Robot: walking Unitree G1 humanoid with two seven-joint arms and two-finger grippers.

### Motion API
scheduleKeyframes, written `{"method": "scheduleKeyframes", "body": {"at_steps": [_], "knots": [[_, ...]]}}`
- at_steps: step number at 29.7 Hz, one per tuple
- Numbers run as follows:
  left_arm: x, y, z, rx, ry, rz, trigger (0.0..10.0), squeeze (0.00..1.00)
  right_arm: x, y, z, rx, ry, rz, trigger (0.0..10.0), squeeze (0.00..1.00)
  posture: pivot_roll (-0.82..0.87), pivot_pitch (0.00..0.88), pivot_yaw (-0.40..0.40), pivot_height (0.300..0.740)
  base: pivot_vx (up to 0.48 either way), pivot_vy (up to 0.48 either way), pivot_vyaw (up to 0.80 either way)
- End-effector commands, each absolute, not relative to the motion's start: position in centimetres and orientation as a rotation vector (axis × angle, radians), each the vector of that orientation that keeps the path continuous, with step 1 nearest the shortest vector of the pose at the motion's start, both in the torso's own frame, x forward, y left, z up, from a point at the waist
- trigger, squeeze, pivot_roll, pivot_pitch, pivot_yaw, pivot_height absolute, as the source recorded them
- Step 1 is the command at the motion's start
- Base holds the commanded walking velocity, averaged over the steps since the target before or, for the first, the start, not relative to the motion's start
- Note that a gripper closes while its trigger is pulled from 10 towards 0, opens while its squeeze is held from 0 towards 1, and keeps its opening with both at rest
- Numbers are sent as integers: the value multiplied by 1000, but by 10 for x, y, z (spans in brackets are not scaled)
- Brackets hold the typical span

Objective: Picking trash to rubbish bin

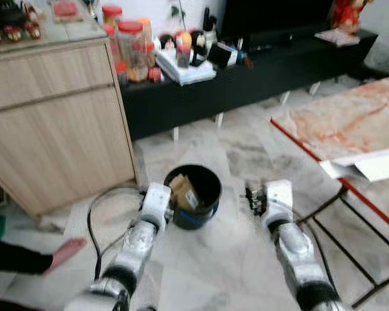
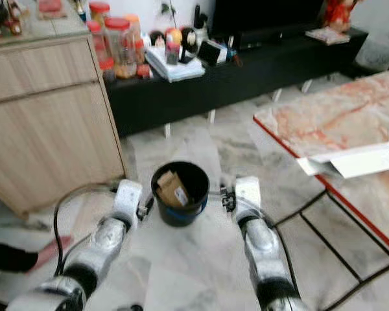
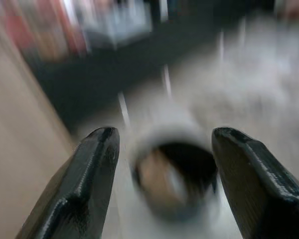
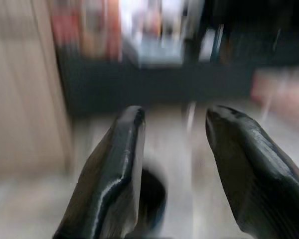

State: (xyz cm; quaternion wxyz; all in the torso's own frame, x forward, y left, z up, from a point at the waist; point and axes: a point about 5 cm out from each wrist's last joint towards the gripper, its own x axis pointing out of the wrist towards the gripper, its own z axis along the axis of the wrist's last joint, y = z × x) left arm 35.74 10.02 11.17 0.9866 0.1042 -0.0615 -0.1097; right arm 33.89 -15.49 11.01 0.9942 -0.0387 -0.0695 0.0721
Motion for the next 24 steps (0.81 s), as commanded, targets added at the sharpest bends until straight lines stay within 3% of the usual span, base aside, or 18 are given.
{"method": "scheduleKeyframes", "body": {"at_steps": [1,6,14,24], "knots": [[360,99,123,200,-184,-206,10000,0,339,-165,114,-68,-151,88,10000,0,47,32,-68,740,0,0,0],[368,97,144,178,-250,-193,10000,0,344,-169,129,-50,-211,66,10000,0,47,23,-58,740,0,0,0],[366,94,143,175,-252,-197,10000,0,345,-167,134,-20,-210,42,10000,0,51,22,-51,740,0,0,0],[367,93,146,173,-263,-202,10000,0,342,-162,133,-8,-185,33,10000,0,59,28,-51,740,0,0,-795]]}}
